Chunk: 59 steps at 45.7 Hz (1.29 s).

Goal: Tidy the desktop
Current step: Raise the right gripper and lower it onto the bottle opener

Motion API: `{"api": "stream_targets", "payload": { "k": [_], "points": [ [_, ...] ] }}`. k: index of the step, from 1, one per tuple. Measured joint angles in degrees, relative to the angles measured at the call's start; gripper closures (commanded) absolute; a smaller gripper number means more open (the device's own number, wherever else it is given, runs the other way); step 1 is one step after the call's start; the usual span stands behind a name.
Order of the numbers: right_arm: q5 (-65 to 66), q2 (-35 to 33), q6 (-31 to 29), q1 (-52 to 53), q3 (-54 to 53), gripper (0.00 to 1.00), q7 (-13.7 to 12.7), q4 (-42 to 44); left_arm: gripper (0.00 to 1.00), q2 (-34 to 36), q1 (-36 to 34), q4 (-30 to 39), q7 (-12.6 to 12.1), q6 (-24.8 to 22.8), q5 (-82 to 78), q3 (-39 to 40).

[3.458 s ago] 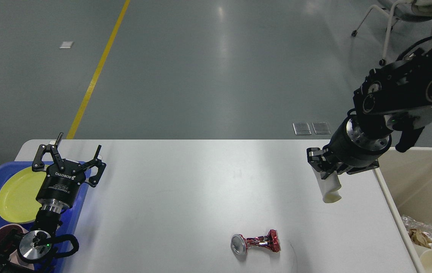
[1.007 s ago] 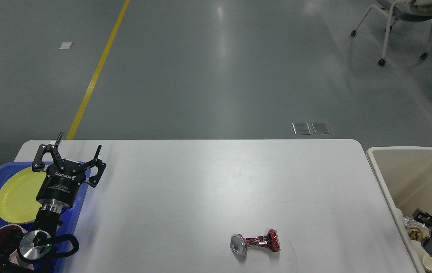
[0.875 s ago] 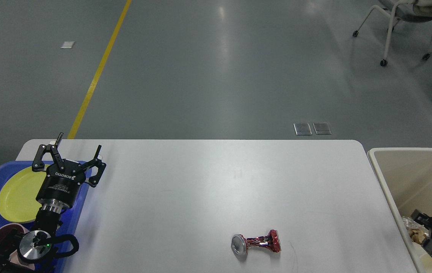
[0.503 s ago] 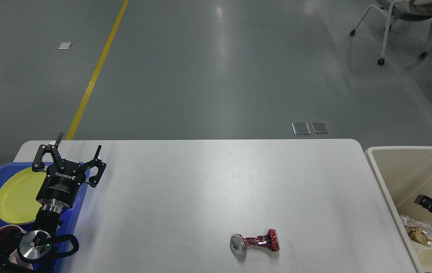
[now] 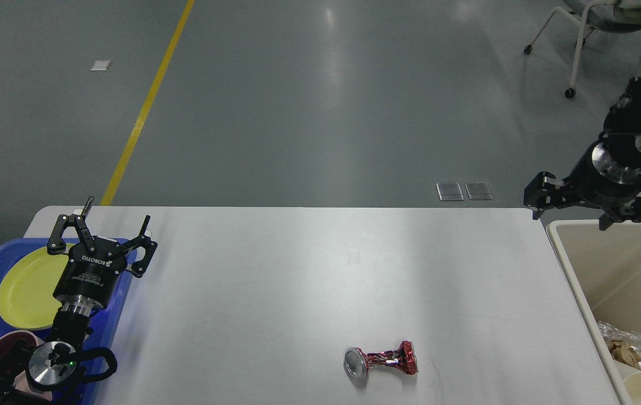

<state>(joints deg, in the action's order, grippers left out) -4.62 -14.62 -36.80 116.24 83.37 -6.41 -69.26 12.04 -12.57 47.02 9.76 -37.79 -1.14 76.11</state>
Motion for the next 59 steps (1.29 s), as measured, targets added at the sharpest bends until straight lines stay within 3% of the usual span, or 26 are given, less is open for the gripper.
{"api": "stream_targets", "payload": {
  "k": [6, 15, 20, 42, 59],
  "points": [
    [-0.3, 1.2, -4.9, 11.6, -2.6, 0.00, 0.0, -8.7, 0.04, 0.0, 0.0, 0.0, 0.0, 0.0, 0.0, 0.0],
    [-0.3, 1.9, -4.9, 27.7, -5.6, 0.00, -0.1, -23.3, 0.04, 0.0, 0.0, 0.0, 0.0, 0.0, 0.0, 0.0],
    [-0.3, 2.8, -4.5, 30.7, -6.2, 0.00, -0.1, -25.9, 0.04, 0.0, 0.0, 0.0, 0.0, 0.0, 0.0, 0.0],
    [-0.3, 3.3, -3.7, 27.6, -9.5, 0.00, 0.1, -26.0, 0.04, 0.0, 0.0, 0.0, 0.0, 0.0, 0.0, 0.0],
    [-8.3, 6.8, 13.0, 13.5, -12.9, 0.00, -0.1, -25.7, 0.04, 0.0, 0.0, 0.0, 0.0, 0.0, 0.0, 0.0]
  ]
}}
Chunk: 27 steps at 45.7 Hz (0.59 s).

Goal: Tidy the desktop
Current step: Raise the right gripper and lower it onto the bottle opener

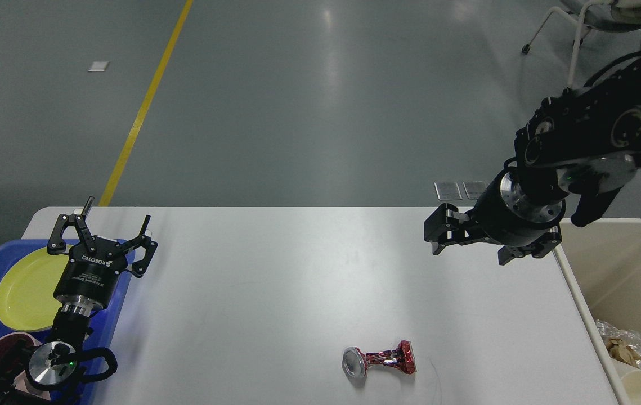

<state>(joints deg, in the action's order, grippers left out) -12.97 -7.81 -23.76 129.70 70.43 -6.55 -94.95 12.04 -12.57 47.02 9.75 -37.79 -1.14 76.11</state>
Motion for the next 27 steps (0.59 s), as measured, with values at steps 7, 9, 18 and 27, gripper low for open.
{"api": "stream_targets", "payload": {
  "k": [7, 9, 18, 27],
  "points": [
    [-6.1, 1.4, 3.3, -4.9, -1.0, 0.00, -0.8, 0.8, 0.04, 0.0, 0.0, 0.0, 0.0, 0.0, 0.0, 0.0],
    [-9.2, 1.9, 4.6, -6.6, -1.6, 0.00, -1.6, 0.9, 0.04, 0.0, 0.0, 0.0, 0.0, 0.0, 0.0, 0.0],
    [-24.6, 3.2, 15.8, -16.6, -7.4, 0.00, -4.0, 1.1, 0.04, 0.0, 0.0, 0.0, 0.0, 0.0, 0.0, 0.0],
    [-30.7, 2.4, 23.7, -31.4, -17.7, 0.00, -4.1, 7.1, 0.04, 0.0, 0.0, 0.0, 0.0, 0.0, 0.0, 0.0]
  ]
}}
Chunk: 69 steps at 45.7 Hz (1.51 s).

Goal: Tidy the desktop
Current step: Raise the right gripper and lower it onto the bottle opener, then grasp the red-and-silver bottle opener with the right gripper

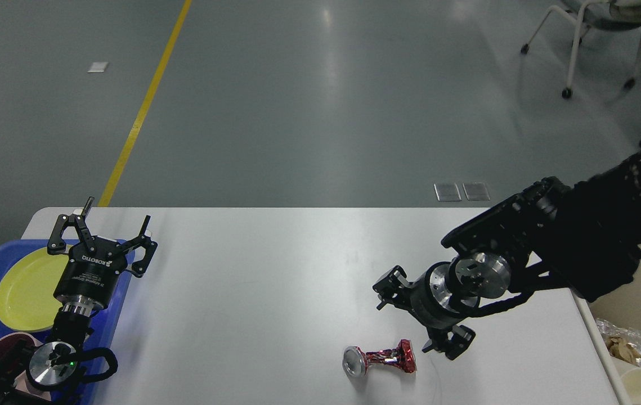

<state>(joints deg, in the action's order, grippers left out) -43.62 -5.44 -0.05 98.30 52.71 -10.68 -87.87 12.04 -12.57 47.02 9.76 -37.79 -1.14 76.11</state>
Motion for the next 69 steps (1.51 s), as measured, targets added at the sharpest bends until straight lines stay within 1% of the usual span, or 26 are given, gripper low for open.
{"api": "stream_targets", "payload": {
  "k": [4, 9, 12, 25, 34, 40, 47, 50, 58, 59, 61, 62, 63, 68, 69],
  "points": [
    [-0.8, -1.2, 4.0, -6.7, -4.0, 0.00, 0.1, 3.6, 0.04, 0.0, 0.0, 0.0, 0.0, 0.0, 0.0, 0.0],
    [-1.0, -1.7, 10.6, -13.5, -8.4, 0.00, 0.3, 6.4, 0.04, 0.0, 0.0, 0.0, 0.0, 0.0, 0.0, 0.0],
    [-1.0, -1.7, 12.8, -16.4, -10.6, 0.00, 0.3, 8.1, 0.04, 0.0, 0.0, 0.0, 0.0, 0.0, 0.0, 0.0],
    [-1.0, -1.2, 13.4, -23.4, -12.8, 0.00, 0.2, 14.1, 0.04, 0.0, 0.0, 0.0, 0.0, 0.0, 0.0, 0.0],
    [-1.0, 0.8, 13.4, -28.5, -13.3, 0.00, 0.1, 19.2, 0.04, 0.0, 0.0, 0.0, 0.0, 0.0, 0.0, 0.0],
    [-1.1, 1.0, 13.4, -29.4, -13.5, 0.11, 0.0, 20.3, 0.04, 0.0, 0.0, 0.0, 0.0, 0.0, 0.0, 0.0],
    [-1.1, 1.0, 13.5, -29.6, -13.5, 0.28, 0.0, 20.8, 0.04, 0.0, 0.0, 0.0, 0.0, 0.0, 0.0, 0.0],
    [-1.1, 1.0, 13.5, -29.9, -13.5, 0.38, 0.0, 20.9, 0.04, 0.0, 0.0, 0.0, 0.0, 0.0, 0.0, 0.0],
    [-1.4, 1.1, 13.5, -30.2, -14.4, 0.53, 0.0, 21.0, 0.04, 0.0, 0.0, 0.0, 0.0, 0.0, 0.0, 0.0],
    [-1.5, 1.1, 13.5, -30.2, -14.6, 0.58, 0.0, 21.0, 0.04, 0.0, 0.0, 0.0, 0.0, 0.0, 0.0, 0.0],
    [-1.8, 1.1, 13.5, -30.3, -14.9, 0.73, 0.0, 21.0, 0.04, 0.0, 0.0, 0.0, 0.0, 0.0, 0.0, 0.0],
    [-1.9, 1.1, 13.4, -30.3, -15.0, 0.78, 0.0, 20.9, 0.03, 0.0, 0.0, 0.0, 0.0, 0.0, 0.0, 0.0],
    [-2.1, 1.1, 13.4, -30.3, -15.1, 0.87, 0.0, 20.9, 0.04, 0.0, 0.0, 0.0, 0.0, 0.0, 0.0, 0.0],
    [-2.4, 1.2, 13.2, -30.3, -15.2, 1.00, -0.1, 20.8, 0.04, 0.0, 0.0, 0.0, 0.0, 0.0, 0.0, 0.0],
    [-2.4, 1.2, 13.2, -30.3, -15.2, 1.00, -0.1, 20.7, 0.04, 0.0, 0.0, 0.0, 0.0, 0.0, 0.0, 0.0]
  ]
}}
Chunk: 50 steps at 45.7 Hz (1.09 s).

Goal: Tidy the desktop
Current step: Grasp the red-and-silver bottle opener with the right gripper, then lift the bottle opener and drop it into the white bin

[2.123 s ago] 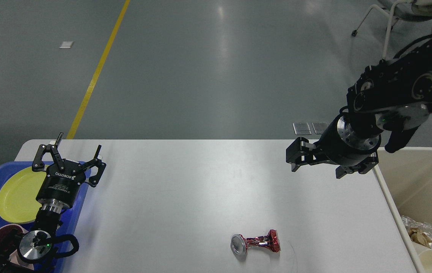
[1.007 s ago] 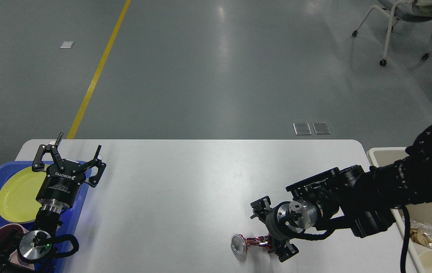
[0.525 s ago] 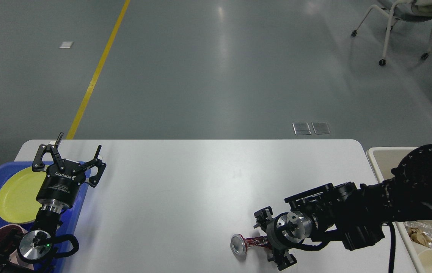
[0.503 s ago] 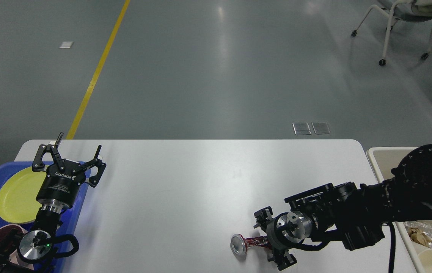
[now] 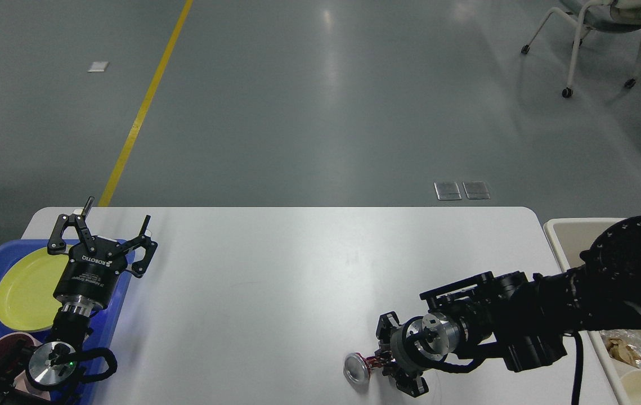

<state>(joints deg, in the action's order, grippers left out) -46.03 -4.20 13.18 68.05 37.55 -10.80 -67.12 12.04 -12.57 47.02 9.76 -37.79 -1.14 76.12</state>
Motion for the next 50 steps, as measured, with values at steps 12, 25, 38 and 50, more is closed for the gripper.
{"api": "stream_targets", "payload": {
  "k": [12, 25, 38, 50],
  "points": [
    [0.0, 0.3, -0.1, 0.3, 0.4, 1.00, -2.1, -0.6, 0.04, 0.0, 0.0, 0.0, 0.0, 0.0, 0.0, 0.0],
    [0.3, -1.2, -0.3, 3.6, 1.1, 1.00, -3.2, -3.6, 0.04, 0.0, 0.0, 0.0, 0.0, 0.0, 0.0, 0.0],
    [4.8, -5.3, -10.1, 22.9, 11.4, 1.00, -3.2, -17.3, 0.04, 0.0, 0.0, 0.0, 0.0, 0.0, 0.0, 0.0],
    [18.9, -8.1, -32.4, 47.9, 23.8, 1.00, -3.1, -27.6, 0.04, 0.0, 0.0, 0.0, 0.0, 0.0, 0.0, 0.0]
  ]
}}
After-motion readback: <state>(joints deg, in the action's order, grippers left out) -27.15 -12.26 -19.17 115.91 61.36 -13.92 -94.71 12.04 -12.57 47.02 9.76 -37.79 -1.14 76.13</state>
